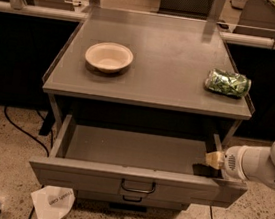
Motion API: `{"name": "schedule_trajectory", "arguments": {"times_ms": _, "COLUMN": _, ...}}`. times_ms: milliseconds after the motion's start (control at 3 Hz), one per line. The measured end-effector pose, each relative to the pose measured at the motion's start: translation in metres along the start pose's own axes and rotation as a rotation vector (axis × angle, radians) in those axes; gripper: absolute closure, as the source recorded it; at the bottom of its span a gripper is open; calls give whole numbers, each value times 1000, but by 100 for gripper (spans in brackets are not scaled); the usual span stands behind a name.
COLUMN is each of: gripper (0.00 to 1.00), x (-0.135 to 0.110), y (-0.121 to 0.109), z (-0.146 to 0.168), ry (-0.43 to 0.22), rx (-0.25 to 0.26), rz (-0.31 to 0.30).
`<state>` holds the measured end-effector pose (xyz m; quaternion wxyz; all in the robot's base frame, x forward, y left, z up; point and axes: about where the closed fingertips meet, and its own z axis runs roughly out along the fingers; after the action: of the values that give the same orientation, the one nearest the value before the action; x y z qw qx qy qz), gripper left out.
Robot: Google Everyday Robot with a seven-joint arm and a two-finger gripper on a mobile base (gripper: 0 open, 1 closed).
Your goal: Open top drawer
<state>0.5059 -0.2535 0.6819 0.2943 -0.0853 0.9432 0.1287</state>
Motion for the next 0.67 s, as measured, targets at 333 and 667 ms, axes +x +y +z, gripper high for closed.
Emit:
{"name": "schedule_trajectory", "arguments": {"times_ms": 333, "gripper": 100, "x": 3, "y": 10, "z": -7, "ry": 44, "rx": -45, "rz": -22}}
{"name": "schedule_trajectory", "arguments": {"times_ms": 667, "gripper": 100, "x": 0, "y": 16, "z": -4, "ry": 93, "rx": -87, "rz": -43}}
